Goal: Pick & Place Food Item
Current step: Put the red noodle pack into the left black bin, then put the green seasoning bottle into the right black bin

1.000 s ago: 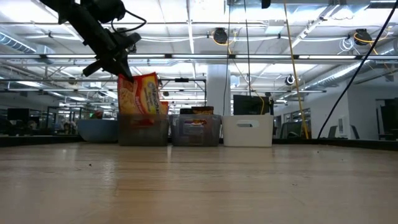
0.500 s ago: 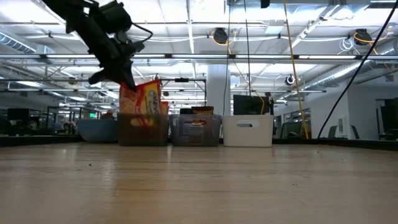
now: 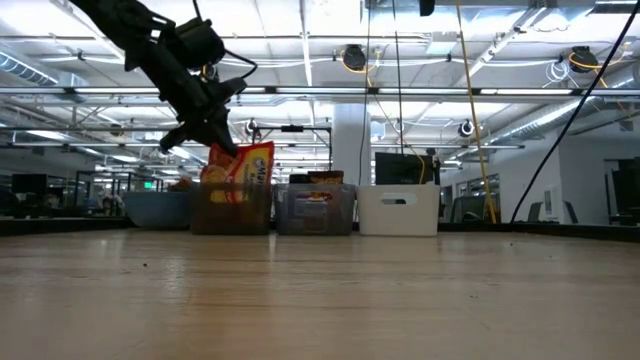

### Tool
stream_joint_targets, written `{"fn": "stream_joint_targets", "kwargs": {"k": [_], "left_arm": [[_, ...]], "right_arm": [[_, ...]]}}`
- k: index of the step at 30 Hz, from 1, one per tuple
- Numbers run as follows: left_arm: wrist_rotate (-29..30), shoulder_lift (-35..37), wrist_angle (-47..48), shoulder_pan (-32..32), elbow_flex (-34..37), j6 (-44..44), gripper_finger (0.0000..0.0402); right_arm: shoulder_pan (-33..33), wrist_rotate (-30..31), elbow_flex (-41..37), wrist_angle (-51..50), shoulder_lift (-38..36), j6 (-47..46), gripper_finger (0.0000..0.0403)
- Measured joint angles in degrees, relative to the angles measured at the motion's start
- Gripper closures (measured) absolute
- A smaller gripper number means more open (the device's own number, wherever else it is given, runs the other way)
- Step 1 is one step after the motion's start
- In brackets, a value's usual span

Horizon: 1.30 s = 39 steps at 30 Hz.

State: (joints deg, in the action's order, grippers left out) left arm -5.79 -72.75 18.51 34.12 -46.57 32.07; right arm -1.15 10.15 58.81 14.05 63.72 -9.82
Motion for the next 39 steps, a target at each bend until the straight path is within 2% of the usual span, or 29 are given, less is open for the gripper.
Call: {"fn": "stream_joint_targets", "kwargs": {"k": [5,12,15,18,25,28,33,39], "left_arm": [[-1.3,0.0,-1.0,1.7,0.0,0.7,0.0391],[-11.3,0.0,-5.5,5.4,0.0,1.4,0.0387],[-13.7,0.0,-6.7,6.2,0.0,2.5,0.0365],[-15.1,0.0,-6.2,6.8,0.0,2.7,0.0327],[-12.3,0.0,1.2,6.9,0.0,0.8,0.0239],[-12.1,0.3,0.8,6.9,0.0,-0.3,0.0213],[-12.1,2.7,-1.6,7.1,-1.8,-2.6,0.0186],[-12.7,5.8,-2.8,7.1,-7.1,-4.7,0.0175]], "right_arm": [[0.0,0.0,0.0,-0.2,0.0,0.0,0.0271],[0.0,0.0,0.0,-0.6,0.0,0.0,0.0271],[0.0,0.0,0.0,-0.9,0.0,0.0,0.0271],[0.0,0.0,0.0,-0.8,0.0,0.0,0.0271],[0.0,0.0,0.0,-0.8,0.0,0.0,0.0271],[0.0,0.0,0.0,-0.8,0.0,0.0,0.0271],[0.0,0.0,0.0,-0.9,0.0,0.0,0.0271],[0.0,0.0,0.0,-0.8,0.0,0.7,0.0271]]}}
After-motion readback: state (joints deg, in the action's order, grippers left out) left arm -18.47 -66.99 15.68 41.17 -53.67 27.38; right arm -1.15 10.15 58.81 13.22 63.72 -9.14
